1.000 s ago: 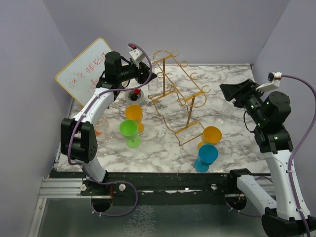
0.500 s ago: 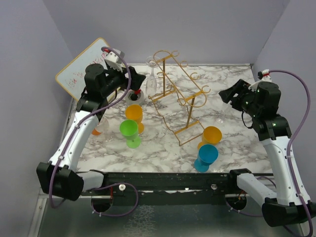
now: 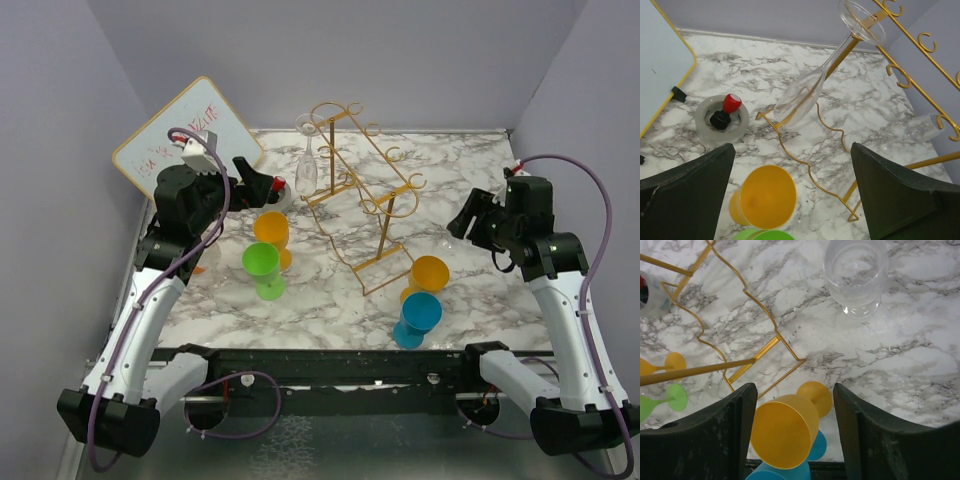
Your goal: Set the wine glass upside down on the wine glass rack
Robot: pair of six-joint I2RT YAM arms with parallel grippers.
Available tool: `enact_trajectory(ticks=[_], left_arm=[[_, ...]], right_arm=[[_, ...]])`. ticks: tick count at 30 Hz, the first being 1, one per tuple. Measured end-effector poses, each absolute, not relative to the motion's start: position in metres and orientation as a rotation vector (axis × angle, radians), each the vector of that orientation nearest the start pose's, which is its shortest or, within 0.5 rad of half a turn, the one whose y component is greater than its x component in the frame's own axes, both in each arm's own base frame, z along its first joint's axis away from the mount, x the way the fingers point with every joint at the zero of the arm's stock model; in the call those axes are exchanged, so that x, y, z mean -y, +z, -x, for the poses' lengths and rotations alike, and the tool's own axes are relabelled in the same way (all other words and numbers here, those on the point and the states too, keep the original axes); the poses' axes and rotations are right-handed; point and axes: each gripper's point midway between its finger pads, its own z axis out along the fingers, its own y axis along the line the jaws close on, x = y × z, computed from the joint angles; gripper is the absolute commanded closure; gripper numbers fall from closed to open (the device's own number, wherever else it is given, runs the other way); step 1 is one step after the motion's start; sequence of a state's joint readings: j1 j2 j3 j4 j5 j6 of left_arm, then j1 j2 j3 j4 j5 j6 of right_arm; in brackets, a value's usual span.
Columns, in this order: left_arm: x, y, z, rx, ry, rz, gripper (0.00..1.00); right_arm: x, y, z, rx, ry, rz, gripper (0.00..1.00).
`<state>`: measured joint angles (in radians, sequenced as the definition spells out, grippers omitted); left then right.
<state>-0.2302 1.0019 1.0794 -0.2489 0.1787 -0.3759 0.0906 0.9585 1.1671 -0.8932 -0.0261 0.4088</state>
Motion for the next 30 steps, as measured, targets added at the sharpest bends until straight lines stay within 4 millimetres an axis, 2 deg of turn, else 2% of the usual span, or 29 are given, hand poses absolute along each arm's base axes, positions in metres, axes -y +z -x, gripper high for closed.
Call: enact_trajectory(ticks=[4, 8, 12, 16, 22, 30], left_arm=[[0.132, 0.334, -0.319, -1.764, -0.677, 0.009, 0.01], [0.138, 0.348, -0.310, -1.724, -0.736, -0.006, 0.01], [0.142, 0.353, -0.303, -1.706, -0.772, -0.026, 0.01], [0.142, 0.346, -0.299, -1.710, -0.782, -0.025, 0.01], [0.143, 0.326, -0.299, -1.753, -0.792, -0.004, 0.01], [0.143, 0.320, -0.299, -1.764, -0.794, 0.004, 0.01]], right_arm=[[-0.043, 0.241, -0.249, -2.312, 0.267, -0.316, 0.36], [-0.045, 0.230, -0.239, -2.370, 0.270, -0.295, 0.43], [-0.048, 0.207, -0.228, -2.446, 0.284, -0.307, 0.48], [-0.051, 0.185, -0.215, -2.525, 0.304, -0.322, 0.49], [-0.057, 0.171, -0.206, -2.573, 0.339, -0.327, 0.55], [-0.062, 0.150, -0.209, -2.636, 0.367, -0.332, 0.71]])
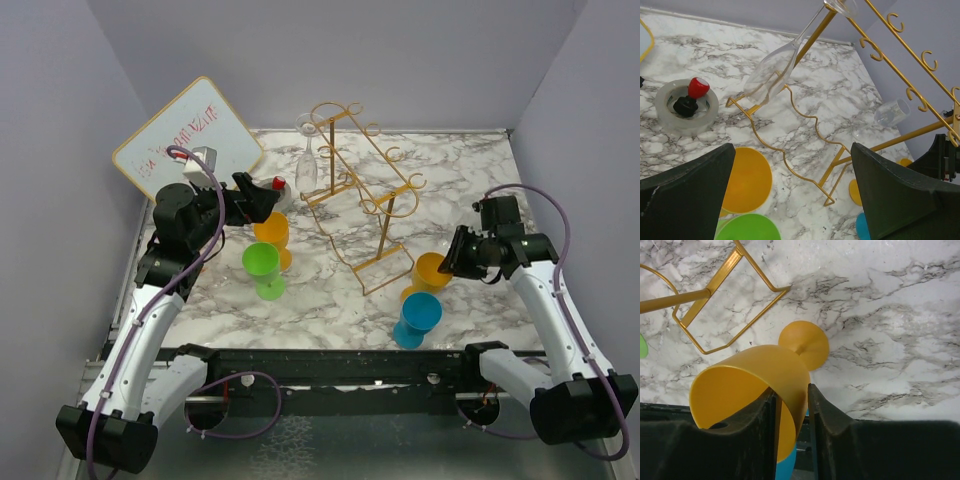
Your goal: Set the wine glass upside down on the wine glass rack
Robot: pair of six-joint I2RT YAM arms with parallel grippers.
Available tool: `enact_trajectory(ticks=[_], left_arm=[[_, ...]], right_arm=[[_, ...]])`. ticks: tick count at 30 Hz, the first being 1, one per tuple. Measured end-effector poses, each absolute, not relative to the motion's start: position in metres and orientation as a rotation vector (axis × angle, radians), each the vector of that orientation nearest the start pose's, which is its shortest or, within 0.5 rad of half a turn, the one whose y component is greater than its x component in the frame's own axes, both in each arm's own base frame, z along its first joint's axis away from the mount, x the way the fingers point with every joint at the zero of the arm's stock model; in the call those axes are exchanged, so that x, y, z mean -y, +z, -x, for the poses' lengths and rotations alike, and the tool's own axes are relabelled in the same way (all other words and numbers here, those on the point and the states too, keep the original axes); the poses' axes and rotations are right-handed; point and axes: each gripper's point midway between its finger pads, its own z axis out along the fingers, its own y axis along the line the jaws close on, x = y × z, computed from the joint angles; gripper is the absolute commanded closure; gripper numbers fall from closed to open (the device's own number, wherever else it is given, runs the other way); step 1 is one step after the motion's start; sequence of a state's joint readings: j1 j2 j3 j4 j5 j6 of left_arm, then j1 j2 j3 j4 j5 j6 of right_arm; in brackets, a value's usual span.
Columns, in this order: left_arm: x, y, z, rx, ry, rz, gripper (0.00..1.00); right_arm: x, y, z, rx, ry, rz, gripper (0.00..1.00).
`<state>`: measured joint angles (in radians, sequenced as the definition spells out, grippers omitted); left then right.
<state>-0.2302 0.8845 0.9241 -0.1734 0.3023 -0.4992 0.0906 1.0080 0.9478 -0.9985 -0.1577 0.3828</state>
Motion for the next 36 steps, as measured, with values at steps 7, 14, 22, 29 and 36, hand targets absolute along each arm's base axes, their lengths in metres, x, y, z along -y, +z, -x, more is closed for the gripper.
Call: enact_trajectory(ticks=[7, 14, 22, 29, 36], left_arm=[[0.144, 0.318, -0.299, -1.770, -0.794, 0.004, 0.01], [0.143, 0.316, -0.299, -1.780, -0.794, 0.006, 0.01], [0.144, 0.315, -0.298, -1.785, -0.797, 0.005, 0.01], [0.145, 0.321, -0.296, -1.783, -0.810, 0.003, 0.01], [0.146, 0.338, -0.290, -1.749, -0.832, 0.001, 0.01]], right_arm=[[-0.065, 0.144, -0.212, -2.665, 0.380, -0.286, 0.99], [-0.058, 0.145, -0.216, -2.658, 0.321, -0.270, 1.00], [-0.048, 0.192, -0.239, -2.493, 0.257, -0.273, 0.99], [-0.034, 0.238, -0.248, -2.312, 0.198, -0.338, 0.99], [-0.022, 0.288, -0.255, -2.119, 0.170, -0.389, 1.00]])
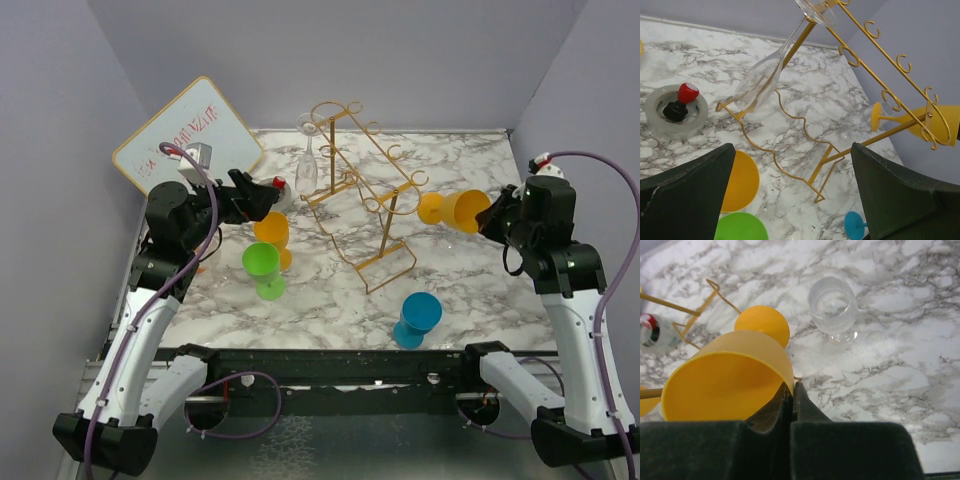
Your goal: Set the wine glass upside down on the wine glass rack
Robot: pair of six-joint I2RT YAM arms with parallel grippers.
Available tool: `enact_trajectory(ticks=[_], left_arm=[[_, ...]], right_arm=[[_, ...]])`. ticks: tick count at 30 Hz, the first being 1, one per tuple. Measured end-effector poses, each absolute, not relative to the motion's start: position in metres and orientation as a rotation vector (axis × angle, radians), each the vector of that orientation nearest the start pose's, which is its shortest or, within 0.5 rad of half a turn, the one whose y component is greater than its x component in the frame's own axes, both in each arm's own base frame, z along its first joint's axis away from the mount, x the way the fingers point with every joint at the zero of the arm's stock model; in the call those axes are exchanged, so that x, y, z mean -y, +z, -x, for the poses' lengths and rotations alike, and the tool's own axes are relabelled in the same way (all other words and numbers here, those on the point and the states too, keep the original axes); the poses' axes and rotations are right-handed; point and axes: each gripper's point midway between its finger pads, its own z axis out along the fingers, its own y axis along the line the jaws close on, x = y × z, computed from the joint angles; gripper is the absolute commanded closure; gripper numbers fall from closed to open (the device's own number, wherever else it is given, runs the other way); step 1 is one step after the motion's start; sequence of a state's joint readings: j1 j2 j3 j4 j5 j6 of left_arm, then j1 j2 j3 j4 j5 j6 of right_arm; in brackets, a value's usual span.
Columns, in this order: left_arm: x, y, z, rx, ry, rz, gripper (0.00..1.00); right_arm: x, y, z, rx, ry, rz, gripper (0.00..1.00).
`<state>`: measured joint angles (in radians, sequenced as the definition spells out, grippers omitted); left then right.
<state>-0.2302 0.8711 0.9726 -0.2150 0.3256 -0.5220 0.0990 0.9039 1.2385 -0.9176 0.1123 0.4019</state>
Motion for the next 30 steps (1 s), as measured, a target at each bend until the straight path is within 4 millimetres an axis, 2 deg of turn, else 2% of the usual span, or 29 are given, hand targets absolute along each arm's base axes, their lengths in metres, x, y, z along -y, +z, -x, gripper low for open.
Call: enact_trajectory(ticks=[5, 8, 12, 15, 19, 22, 26, 30], left_arm=[[0.146, 0.356, -0.288, -1.713, -0.845, 0.002, 0.01], [0.147, 0.377, -0.287, -1.674, -0.860, -0.007, 0.01], [0.154, 0.400, -0.288, -1.633, -0.919, -0.016, 0.01], [0.163, 0.409, -0.291, -1.607, -0.991, -0.015, 0.01], [0.184, 0.414, -0.296, -1.604, -1.111, -0.033, 0.01], [0.209, 0.420, -0.296, -1.609, -1.205, -0.069, 0.02], [0.243, 0.440, -0.289, -1.574, -1.343, -0.108, 0.01], [0.262, 0.463, -0.279, -1.516, -1.453, -0.117, 0.01]], right_arm=[[-0.022, 0.328, -0.263, -1.938, 0.228, -0.405, 1.00], [-0.023, 0.356, -0.270, -1.810, 0.269, -0.416, 0.99], [-0.025, 0.388, -0.279, -1.663, 0.333, -0.431, 0.99], [-0.029, 0.406, -0.285, -1.567, 0.388, -0.431, 1.00], [-0.042, 0.424, -0.286, -1.461, 0.499, -0.391, 1.00], [-0.054, 0.440, -0.280, -1.378, 0.588, -0.335, 0.99], [-0.067, 0.461, -0.267, -1.278, 0.693, -0.275, 0.99], [-0.078, 0.475, -0.253, -1.204, 0.791, -0.235, 0.99]])
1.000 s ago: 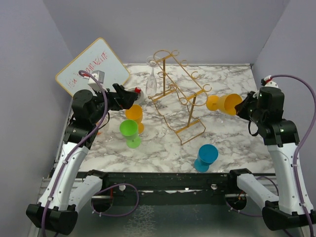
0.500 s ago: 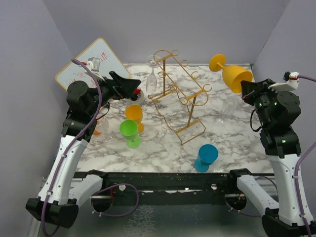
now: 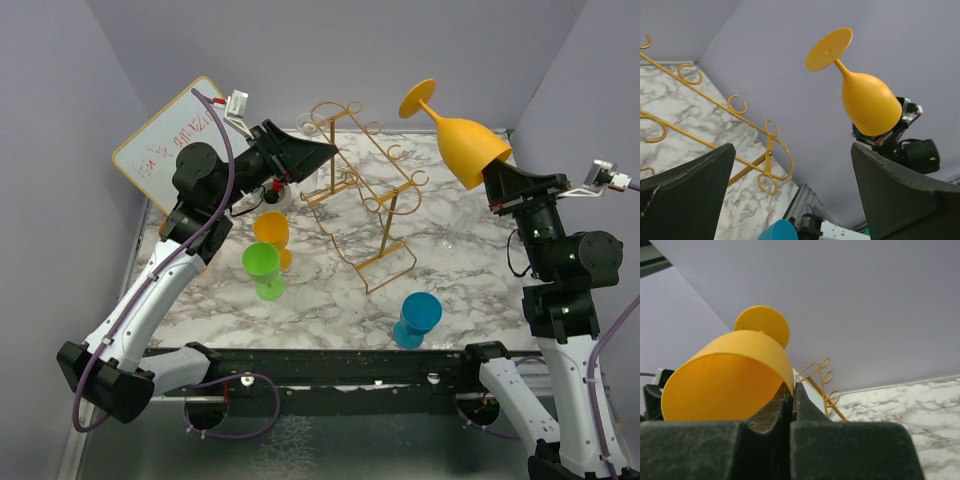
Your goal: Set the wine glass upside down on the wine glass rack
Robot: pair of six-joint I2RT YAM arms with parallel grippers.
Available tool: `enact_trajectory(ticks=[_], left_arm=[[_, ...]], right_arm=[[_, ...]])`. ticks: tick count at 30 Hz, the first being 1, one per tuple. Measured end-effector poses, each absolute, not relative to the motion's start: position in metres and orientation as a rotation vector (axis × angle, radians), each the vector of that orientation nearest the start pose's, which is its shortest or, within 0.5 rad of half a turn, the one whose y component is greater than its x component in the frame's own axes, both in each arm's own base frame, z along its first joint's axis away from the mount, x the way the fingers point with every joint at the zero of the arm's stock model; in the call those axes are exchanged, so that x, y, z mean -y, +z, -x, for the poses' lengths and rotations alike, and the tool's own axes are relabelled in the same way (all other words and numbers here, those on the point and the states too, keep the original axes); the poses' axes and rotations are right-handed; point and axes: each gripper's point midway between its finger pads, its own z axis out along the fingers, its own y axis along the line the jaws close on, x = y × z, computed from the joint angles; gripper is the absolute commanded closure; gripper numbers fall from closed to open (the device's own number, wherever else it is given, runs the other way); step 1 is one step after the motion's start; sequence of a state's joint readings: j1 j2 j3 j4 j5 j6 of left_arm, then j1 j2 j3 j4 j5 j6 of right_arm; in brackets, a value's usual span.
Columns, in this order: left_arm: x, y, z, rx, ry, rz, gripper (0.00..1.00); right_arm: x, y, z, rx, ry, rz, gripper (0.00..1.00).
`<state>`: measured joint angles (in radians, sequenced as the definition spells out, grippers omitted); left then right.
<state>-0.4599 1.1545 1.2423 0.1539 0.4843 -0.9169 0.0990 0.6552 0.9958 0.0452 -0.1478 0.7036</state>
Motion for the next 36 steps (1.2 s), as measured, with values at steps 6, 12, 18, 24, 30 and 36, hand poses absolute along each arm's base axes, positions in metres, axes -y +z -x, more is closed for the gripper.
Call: enact_trajectory(ticks=[6, 12, 18, 24, 30, 36], left_arm=[[0.288, 0.494, -0.256, -1.420, -1.560, -0.090, 0.01], [0.312, 0.524, -0.231, -1.304, -1.660, -0.091, 0.05], [0.337, 0.535, -0.225, -1.196, -1.716, -0.057, 0.15], [0.348, 0.550, -0.219, -1.055, -1.754, -0.006, 0.19], [0.361, 0.561, -0.197, -0.948, -1.816, -0.011, 0.29], [0.363, 0.567, -0.194, -0.891, -1.811, 0.047, 0.42]], right_arm=[[-0.091, 0.484, -0.241, -1.146, 0.937, -0.224, 0.99], [-0.103, 0.487, -0.235, -1.124, 1.062, -0.212, 0.99], [-0.113, 0.498, -0.222, -1.083, 1.120, -0.125, 1.00], [-0.118, 0.504, -0.212, -1.058, 1.135, -0.071, 0.99], [-0.121, 0.507, -0.206, -1.049, 1.144, -0.040, 0.99], [-0.123, 0.514, -0.196, -1.017, 1.151, 0.000, 1.00]])
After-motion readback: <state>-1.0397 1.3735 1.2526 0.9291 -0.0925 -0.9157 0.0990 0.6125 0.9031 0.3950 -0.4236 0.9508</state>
